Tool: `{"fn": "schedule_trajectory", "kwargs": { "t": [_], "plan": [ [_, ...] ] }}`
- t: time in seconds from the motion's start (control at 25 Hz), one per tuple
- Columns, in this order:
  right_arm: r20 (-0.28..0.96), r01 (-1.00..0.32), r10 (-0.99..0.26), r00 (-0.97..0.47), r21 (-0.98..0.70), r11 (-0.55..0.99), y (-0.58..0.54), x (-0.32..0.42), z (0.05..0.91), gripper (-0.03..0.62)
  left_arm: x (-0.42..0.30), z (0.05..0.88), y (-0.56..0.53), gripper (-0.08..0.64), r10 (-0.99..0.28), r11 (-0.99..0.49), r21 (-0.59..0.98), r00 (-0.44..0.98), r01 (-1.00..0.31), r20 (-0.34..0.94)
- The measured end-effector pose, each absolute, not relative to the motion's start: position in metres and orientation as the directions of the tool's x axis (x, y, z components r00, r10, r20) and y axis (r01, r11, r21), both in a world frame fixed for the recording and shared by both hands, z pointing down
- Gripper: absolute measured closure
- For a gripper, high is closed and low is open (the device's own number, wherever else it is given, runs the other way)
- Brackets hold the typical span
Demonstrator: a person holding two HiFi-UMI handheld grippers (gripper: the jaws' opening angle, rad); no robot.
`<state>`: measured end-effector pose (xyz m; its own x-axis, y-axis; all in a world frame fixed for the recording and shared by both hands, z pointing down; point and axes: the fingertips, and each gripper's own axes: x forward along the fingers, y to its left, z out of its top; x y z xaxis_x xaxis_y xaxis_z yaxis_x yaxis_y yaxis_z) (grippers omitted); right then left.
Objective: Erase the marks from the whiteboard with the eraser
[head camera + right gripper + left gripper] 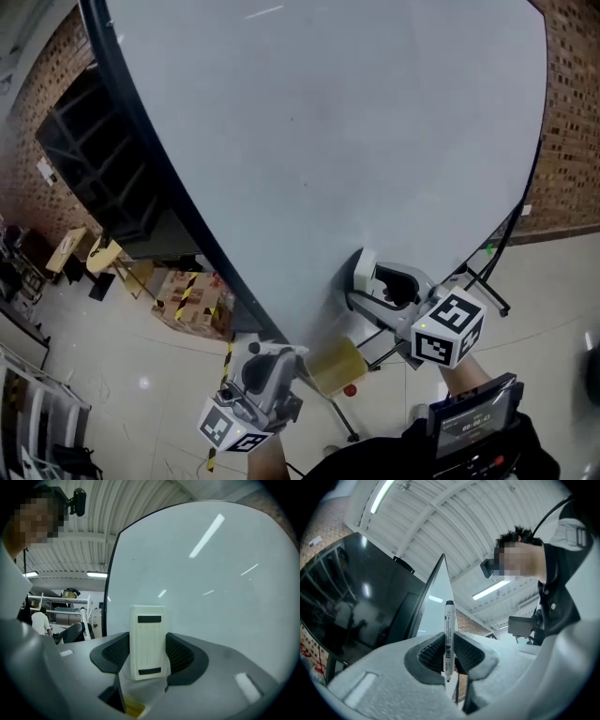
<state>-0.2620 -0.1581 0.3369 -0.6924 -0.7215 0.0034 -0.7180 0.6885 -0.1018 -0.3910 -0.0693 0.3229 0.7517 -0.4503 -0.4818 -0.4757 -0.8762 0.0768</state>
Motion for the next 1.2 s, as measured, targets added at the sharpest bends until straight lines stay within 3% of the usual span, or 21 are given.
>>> {"fn": "schedule_trajectory", "kwargs": {
  "t": [0.32, 0.52, 0.64, 0.88, 1.2],
  "plan": [
    [-0.035, -0.586, -0.598, -0.801, -0.156, 0.795, -0.161, -0.139, 0.323, 0.348, -0.274, 0.3, -0.054, 0.502, -0.593, -0.769, 0.093, 0.653, -0.632, -0.471],
    [-0.039, -0.588, -0.606, -0.794, -0.198, 0.784, -0.182, -0.098, 0.331, 0.35, -0.254, 0.302, -0.057, 0.502, -0.663, -0.703, 0.09, 0.603, -0.706, -0.444],
    [-0.057, -0.56, -0.587, -0.807, -0.24, 0.793, -0.175, -0.093, 0.326, 0.35, -0.254, 0.293, -0.045, 0.502, -0.673, -0.688, 0.099, 0.583, -0.719, -0.455],
    [-0.207, -0.355, -0.421, -0.883, -0.29, 0.889, -0.109, -0.12, 0.32, 0.35, -0.254, 0.301, -0.028, 0.502, -0.631, -0.729, 0.097, 0.61, -0.678, -0.48],
    [-0.218, -0.355, -0.428, -0.877, -0.306, 0.883, -0.072, -0.121, 0.34, 0.35, -0.259, 0.323, -0.017, 0.502, -0.616, -0.747, 0.112, 0.618, -0.655, -0.489]
  ]
}}
